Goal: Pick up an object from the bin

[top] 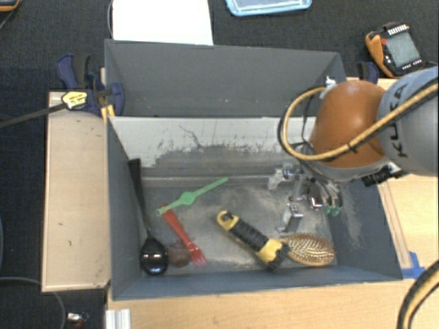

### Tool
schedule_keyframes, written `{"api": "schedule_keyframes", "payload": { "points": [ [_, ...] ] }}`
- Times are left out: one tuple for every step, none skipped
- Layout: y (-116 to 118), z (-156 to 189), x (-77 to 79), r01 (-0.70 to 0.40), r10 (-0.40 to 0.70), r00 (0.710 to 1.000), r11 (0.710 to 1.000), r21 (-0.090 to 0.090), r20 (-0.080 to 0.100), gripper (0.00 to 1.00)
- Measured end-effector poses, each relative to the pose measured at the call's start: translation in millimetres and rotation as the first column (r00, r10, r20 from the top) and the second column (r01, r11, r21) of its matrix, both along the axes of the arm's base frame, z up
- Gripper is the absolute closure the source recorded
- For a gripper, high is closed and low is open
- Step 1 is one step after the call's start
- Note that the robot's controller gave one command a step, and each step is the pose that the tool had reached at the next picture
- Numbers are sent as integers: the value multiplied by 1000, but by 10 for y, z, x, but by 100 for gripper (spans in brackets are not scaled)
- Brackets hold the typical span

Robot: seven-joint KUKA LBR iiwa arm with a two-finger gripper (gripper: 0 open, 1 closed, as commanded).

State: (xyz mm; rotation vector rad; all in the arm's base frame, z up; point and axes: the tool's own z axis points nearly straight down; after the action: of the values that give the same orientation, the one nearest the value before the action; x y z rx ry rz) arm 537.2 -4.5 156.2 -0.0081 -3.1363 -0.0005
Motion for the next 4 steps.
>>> {"api": "schedule_keyframes", "payload": {
  "points": [
    [0,45,17,0,0,1000,1000,0,8,0],
    [573,-719,-386,152,-152,988,988,2,8,0],
    [779,-600,-454,106,-106,994,994,0,13,0],
    [903,-559,-549,333,-333,943,943,0,0,0]
  ]
}}
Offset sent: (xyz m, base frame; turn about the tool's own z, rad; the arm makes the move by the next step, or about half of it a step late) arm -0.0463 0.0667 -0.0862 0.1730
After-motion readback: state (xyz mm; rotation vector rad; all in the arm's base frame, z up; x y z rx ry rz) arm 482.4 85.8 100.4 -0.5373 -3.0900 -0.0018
